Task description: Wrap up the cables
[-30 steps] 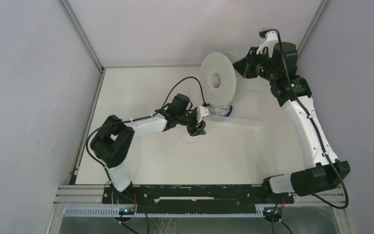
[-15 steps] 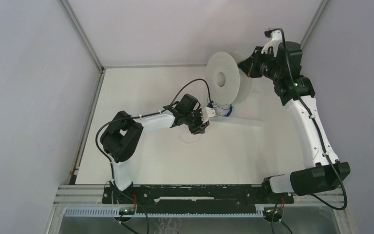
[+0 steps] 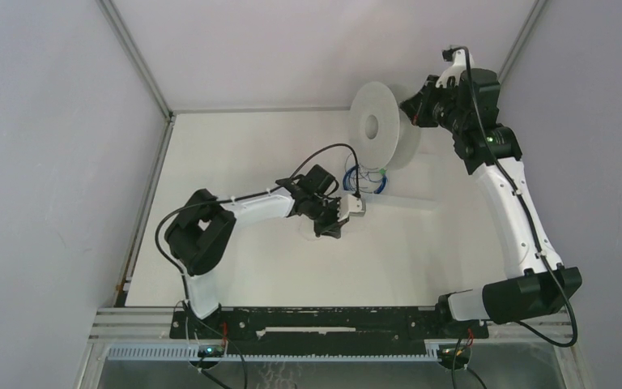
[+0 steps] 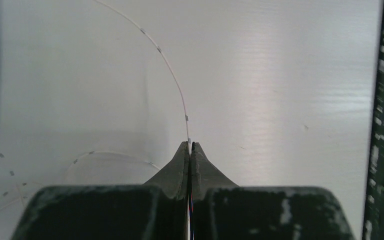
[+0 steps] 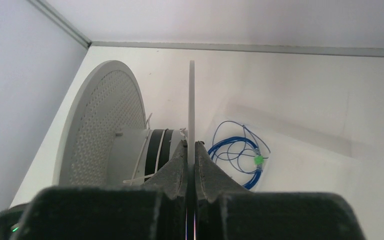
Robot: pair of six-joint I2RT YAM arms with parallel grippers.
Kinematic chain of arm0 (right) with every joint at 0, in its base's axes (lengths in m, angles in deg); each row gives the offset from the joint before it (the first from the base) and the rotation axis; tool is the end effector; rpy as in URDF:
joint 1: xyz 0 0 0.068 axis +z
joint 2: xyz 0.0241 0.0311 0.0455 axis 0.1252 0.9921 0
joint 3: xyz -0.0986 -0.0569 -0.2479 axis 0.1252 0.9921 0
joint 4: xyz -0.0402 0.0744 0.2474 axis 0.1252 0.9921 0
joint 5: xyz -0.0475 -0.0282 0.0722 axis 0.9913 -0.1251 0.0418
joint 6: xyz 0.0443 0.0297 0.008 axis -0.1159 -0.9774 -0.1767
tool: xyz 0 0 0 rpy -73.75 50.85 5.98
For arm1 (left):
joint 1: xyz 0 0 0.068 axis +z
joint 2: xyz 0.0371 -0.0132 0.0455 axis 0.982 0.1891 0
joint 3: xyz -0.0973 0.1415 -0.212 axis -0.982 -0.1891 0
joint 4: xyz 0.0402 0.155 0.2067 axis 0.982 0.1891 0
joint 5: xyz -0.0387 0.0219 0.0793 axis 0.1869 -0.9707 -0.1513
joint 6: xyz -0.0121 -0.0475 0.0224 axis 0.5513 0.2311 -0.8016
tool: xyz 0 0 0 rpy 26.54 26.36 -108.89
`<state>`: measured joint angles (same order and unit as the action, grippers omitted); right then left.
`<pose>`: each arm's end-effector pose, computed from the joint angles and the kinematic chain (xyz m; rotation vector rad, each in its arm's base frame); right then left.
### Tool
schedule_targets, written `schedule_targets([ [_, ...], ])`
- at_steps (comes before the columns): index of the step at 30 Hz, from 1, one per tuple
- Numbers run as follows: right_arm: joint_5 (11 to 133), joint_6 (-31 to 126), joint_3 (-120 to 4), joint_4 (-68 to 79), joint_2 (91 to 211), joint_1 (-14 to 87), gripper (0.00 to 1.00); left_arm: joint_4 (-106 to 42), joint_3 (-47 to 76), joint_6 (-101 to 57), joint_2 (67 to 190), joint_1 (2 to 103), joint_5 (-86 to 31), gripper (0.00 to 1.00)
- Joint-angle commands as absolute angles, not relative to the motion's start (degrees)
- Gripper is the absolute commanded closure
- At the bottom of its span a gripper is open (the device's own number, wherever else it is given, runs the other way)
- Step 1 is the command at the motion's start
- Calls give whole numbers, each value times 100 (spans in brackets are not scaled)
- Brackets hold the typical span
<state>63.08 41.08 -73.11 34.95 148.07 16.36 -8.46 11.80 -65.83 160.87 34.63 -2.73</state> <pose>0.2897 0.0570 0.4511 -0.1347 1.8942 0.5426 0.2593 -0.2818 0.1731 1.7513 1.8676 -0.8264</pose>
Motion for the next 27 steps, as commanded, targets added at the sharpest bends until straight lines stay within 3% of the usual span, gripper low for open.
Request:
schedule_targets([
  [1,7108,4155,-7660,3046,14897,1778,100,314,1356,-7564,15276,3274,520,100],
  [14,7991,4350,-7519,2828,15411,2169,100,3115,2051,-9333,14377,2874,1361,100],
  [27,7109,4404,-7391,2901,15164,2067,100,3347,2200,-9026,14520,3788,1201,100],
])
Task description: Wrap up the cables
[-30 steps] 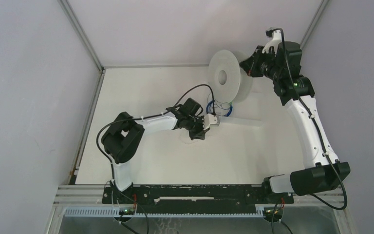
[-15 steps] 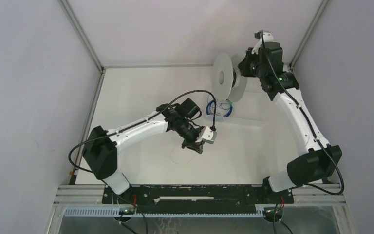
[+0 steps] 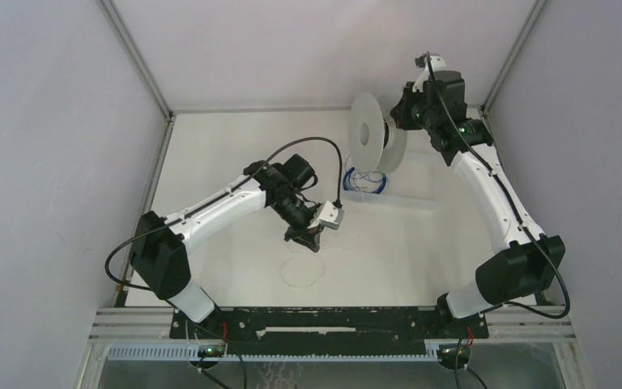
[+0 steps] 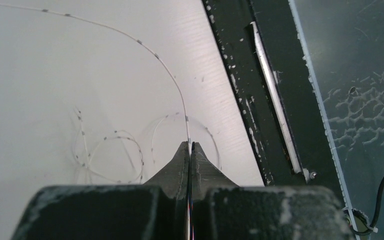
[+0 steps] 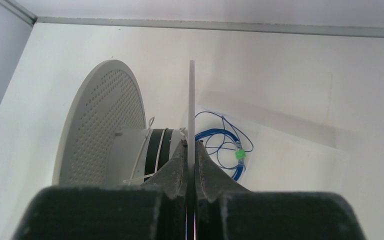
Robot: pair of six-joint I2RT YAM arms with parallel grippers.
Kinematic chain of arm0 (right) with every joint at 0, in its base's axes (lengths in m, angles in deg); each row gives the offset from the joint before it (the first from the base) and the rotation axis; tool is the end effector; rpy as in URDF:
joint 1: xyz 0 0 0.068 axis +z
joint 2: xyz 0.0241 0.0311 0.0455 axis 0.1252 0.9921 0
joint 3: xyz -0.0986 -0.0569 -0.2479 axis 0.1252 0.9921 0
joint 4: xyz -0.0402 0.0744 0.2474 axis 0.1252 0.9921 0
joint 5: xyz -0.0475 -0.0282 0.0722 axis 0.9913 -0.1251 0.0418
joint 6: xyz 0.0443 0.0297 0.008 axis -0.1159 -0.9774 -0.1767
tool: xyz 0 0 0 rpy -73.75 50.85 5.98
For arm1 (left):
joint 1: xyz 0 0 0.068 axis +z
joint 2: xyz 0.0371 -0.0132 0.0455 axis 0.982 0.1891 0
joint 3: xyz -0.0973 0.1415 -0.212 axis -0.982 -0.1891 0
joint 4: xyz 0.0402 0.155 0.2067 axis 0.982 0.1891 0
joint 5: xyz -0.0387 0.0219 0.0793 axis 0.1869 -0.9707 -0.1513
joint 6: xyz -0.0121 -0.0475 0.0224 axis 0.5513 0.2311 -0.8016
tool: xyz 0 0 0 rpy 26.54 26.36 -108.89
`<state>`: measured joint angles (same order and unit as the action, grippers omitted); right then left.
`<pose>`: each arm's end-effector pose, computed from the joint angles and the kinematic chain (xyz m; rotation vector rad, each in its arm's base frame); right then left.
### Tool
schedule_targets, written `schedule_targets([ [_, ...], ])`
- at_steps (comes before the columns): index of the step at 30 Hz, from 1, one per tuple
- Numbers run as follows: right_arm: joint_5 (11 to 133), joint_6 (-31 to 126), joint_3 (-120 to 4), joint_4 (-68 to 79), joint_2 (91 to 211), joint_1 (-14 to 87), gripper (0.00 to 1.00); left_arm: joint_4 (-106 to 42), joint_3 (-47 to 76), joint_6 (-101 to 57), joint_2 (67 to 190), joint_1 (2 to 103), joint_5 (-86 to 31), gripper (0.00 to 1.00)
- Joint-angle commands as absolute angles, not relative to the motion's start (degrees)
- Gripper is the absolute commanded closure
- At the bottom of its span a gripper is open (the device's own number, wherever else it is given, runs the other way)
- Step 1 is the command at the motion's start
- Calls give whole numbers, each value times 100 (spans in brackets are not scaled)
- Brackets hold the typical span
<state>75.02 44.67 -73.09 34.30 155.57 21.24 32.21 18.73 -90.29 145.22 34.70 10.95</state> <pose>0.3277 0.0850 0.4127 -0.1296 2.0077 0.3498 0.1976 -0.2298 0.2747 2.1154 1.5694 -1.0986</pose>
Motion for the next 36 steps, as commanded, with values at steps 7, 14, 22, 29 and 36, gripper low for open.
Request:
schedule_targets([
  [7,6840,4194,-7463,2979,15093,1901,100,3195,1997,-8904,14754,3963,715,100],
  [14,6839,3851,-7564,3030,15165,1696,100,3137,1926,-8836,14819,3810,547,100],
  [22,7604,3804,-7834,3104,15423,1682,100,3190,2026,-8833,14883,2980,418,100],
  [29,8372,4042,-7829,2929,15608,1728,100,3454,2369,-8974,14833,2499,661,100],
  [36,8887,4401,-7436,2545,15723,2021,100,3583,2849,-8795,14539,2443,944,100],
])
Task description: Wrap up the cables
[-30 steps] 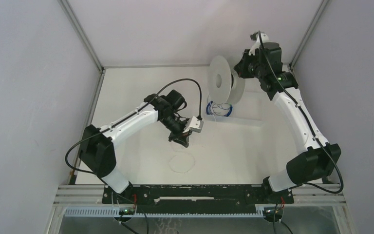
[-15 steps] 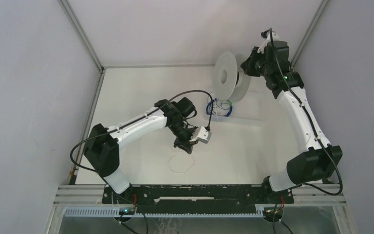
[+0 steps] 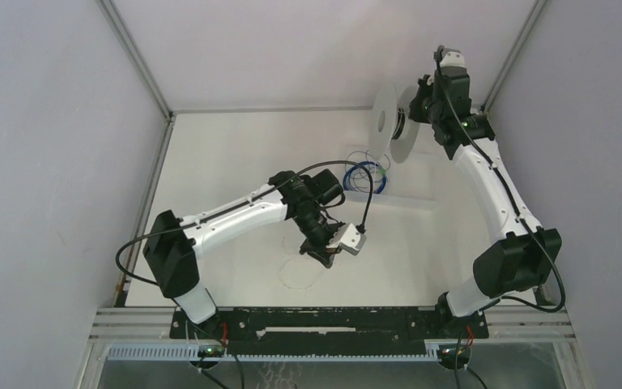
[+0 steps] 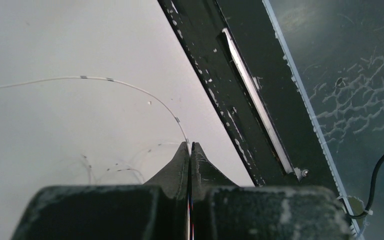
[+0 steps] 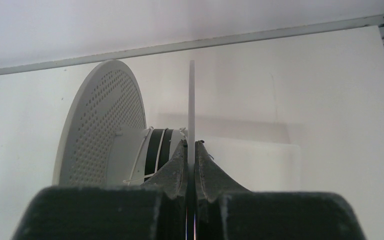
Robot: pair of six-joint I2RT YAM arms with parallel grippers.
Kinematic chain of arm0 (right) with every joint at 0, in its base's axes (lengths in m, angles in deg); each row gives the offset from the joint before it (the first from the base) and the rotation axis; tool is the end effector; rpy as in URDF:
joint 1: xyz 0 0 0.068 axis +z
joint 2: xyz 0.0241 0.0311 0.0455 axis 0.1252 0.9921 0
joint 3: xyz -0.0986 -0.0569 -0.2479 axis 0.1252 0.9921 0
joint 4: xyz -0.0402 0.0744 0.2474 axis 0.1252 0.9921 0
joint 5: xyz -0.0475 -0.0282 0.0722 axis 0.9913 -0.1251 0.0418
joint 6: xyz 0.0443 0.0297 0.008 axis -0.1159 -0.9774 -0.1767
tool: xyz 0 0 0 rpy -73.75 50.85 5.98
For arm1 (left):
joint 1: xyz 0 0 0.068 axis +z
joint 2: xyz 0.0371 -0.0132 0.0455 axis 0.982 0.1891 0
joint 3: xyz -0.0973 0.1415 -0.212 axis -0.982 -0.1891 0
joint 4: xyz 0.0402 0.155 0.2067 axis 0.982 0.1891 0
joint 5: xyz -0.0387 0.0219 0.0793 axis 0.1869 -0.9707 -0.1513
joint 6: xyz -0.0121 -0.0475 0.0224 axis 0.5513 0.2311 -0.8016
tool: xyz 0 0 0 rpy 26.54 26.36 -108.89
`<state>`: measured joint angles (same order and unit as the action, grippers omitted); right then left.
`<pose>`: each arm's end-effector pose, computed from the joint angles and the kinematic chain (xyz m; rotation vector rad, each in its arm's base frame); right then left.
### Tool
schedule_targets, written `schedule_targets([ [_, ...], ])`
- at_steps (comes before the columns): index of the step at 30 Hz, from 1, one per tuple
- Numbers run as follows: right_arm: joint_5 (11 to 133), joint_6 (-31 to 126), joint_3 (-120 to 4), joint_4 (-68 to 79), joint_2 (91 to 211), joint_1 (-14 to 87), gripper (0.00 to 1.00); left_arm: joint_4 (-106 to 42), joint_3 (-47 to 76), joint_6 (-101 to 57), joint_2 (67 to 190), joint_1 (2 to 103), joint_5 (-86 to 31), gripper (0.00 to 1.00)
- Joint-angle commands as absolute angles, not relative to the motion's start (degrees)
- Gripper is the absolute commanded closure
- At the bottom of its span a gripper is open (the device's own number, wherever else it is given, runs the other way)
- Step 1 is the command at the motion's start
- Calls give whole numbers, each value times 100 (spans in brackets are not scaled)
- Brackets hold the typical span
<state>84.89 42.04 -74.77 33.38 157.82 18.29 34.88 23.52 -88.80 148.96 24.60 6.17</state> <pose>0.3440 0.0642 0.4115 0.0796 1.9912 0.1767 0.1647 -0.2718 0.2756 2.3189 1.4994 -1.0562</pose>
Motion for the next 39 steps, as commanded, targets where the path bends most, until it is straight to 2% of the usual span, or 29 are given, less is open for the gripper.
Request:
schedule_targets([
  [1,8938,4439,-7380,2506,15735,2080,100,3480,2903,-8674,14489,2443,900,100],
  [5,9080,4567,-7220,2407,15778,2317,100,3307,3139,-8244,14327,2480,760,100],
  [14,9111,4943,-6741,2143,15783,2896,100,3191,3922,-7566,14167,3166,1390,100],
  [25,8911,5591,-6332,1957,15673,3574,100,1616,4336,-5639,14112,4287,1351,100],
  [39,8597,5666,-6082,1948,15484,3750,100,1002,4629,-4476,14229,5649,1448,100],
])
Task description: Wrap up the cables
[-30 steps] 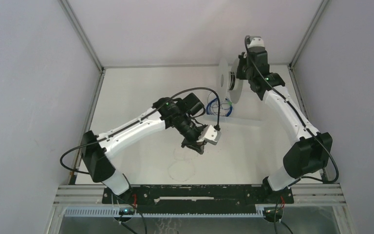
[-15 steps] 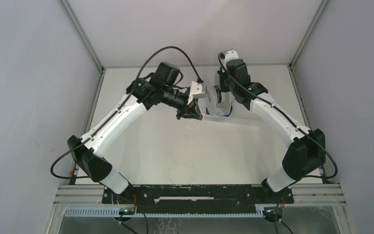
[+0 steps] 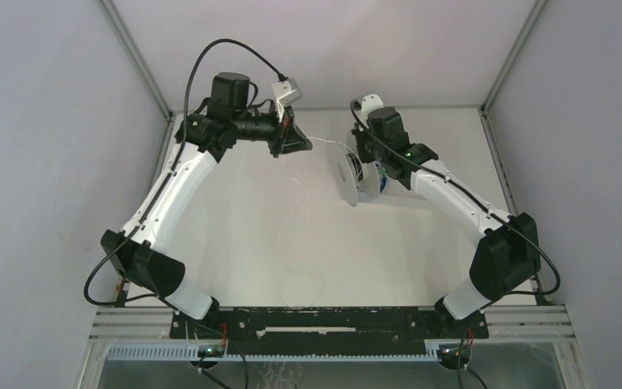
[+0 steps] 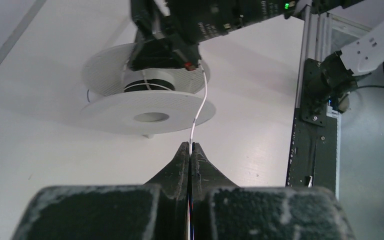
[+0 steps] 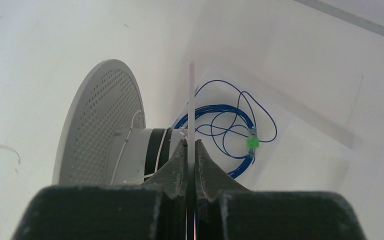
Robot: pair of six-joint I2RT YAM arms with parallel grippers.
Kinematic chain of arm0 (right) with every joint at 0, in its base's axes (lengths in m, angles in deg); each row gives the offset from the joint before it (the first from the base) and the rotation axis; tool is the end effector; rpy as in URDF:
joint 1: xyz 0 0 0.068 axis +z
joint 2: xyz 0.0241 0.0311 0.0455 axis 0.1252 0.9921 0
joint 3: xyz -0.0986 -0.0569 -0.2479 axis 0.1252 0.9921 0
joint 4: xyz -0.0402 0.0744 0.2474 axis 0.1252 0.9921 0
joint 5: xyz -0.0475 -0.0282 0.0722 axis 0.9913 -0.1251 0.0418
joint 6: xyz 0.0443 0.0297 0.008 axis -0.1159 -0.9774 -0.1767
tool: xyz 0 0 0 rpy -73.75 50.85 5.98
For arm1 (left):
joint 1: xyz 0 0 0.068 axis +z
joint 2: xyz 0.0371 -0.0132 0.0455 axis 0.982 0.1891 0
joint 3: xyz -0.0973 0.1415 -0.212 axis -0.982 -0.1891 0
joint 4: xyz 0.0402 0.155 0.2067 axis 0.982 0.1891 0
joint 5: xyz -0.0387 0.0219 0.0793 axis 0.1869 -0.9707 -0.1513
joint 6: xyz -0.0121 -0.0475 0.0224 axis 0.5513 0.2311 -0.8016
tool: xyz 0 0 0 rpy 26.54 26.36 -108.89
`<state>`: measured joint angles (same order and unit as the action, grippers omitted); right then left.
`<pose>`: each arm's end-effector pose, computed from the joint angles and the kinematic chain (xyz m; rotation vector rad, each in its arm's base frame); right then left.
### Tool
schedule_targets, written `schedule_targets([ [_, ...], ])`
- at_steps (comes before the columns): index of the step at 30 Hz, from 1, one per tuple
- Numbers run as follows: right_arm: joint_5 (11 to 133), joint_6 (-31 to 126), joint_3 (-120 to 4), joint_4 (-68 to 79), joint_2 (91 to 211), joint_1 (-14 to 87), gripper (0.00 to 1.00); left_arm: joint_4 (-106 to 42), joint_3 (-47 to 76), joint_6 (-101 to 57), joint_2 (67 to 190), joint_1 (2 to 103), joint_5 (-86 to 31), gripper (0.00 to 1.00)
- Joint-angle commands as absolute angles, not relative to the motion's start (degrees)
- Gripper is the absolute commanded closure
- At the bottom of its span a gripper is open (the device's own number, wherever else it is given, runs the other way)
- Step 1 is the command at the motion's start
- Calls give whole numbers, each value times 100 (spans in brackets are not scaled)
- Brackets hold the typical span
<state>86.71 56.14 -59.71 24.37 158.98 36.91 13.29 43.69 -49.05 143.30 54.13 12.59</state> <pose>0.3159 0.1753 0.3295 -0.5039 2.0552 0.1645 0.2884 -0.1636 0.4344 1.1672 1.7007 -0.9859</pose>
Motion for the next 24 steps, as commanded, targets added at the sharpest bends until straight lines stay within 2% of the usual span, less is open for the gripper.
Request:
schedule_targets([
  [1,8605,5669,-6087,1955,15474,3759,100,979,4634,-4460,14227,5730,1498,100],
  [8,8509,5673,-6089,1987,15378,3829,100,270,4709,-3528,14428,6212,1204,100],
  [16,8475,5347,-6479,2392,15318,4028,100,146,5460,-2838,15426,6274,-167,100],
  [24,8292,5266,-6924,2772,15209,3990,100,111,5898,-3006,16281,6363,-1292,100],
])
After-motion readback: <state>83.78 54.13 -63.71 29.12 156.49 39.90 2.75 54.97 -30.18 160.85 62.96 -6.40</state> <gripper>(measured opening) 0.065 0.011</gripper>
